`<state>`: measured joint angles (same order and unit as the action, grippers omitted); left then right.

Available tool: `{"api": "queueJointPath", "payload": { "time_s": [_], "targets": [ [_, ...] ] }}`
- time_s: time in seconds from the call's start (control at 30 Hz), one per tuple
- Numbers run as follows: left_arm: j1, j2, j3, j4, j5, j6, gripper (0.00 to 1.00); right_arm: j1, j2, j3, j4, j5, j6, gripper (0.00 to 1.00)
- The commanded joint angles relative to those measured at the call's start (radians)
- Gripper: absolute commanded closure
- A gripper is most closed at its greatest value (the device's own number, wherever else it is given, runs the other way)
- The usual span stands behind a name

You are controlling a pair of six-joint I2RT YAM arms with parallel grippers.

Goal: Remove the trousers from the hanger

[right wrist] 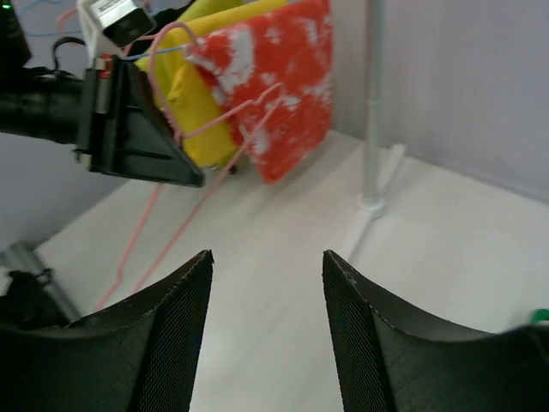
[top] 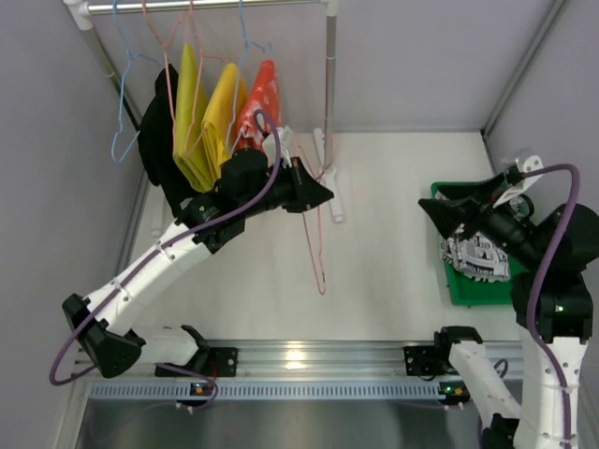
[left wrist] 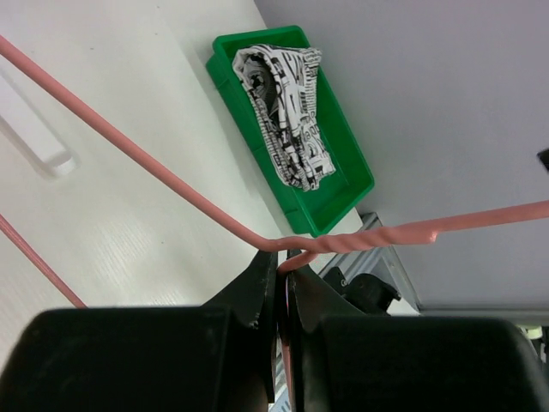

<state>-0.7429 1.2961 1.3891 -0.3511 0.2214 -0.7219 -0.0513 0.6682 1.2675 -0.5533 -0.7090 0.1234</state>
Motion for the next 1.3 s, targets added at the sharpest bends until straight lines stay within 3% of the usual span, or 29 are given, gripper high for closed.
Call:
{"api": "queueJointPath", "payload": {
  "time_s": [0.0, 0.13, 0.33, 0.47, 0.7, 0.87, 1.1, 1.27],
  "targets": [
    [-0.029, -0.014, 0.042, -0.011, -0.175, 0.007, 1.0, 0.131, 0.056, -0.042, 0.059, -0.055, 0.284, 0.47],
    [-0.045, 0.022, 0.096, -0.003, -0.191, 0.01, 1.0, 0.468, 0.114, -0.066, 0.044, 0.152, 0.265, 0.45],
    [-0.058, 0.083, 0.203, -0.005, -0.197, 0.027, 1.0, 0.605, 0.175, -0.092, 0.119, 0.287, 0.305, 0.31],
    [-0.059, 0.118, 0.246, 0.001, -0.174, 0.012, 1.0, 0.7, 0.209, -0.095, 0.162, 0.381, 0.297, 0.29],
    [-0.059, 0.135, 0.243, 0.057, -0.06, -0.019, 1.0, 0.768, 0.289, -0.068, 0.24, 0.319, 0.314, 0.42],
    [-0.059, 0.134, 0.237, 0.093, -0.01, -0.031, 1.0, 0.768, 0.311, -0.076, 0.271, 0.295, 0.358, 0.45],
    [-0.059, 0.121, 0.222, 0.11, 0.012, -0.039, 1.0, 0.768, 0.307, -0.079, 0.334, 0.269, 0.427, 0.78],
    [-0.058, 0.112, 0.2, 0.118, 0.013, -0.033, 1.0, 0.762, 0.307, -0.069, 0.36, 0.23, 0.502, 0.96]
  ]
}}
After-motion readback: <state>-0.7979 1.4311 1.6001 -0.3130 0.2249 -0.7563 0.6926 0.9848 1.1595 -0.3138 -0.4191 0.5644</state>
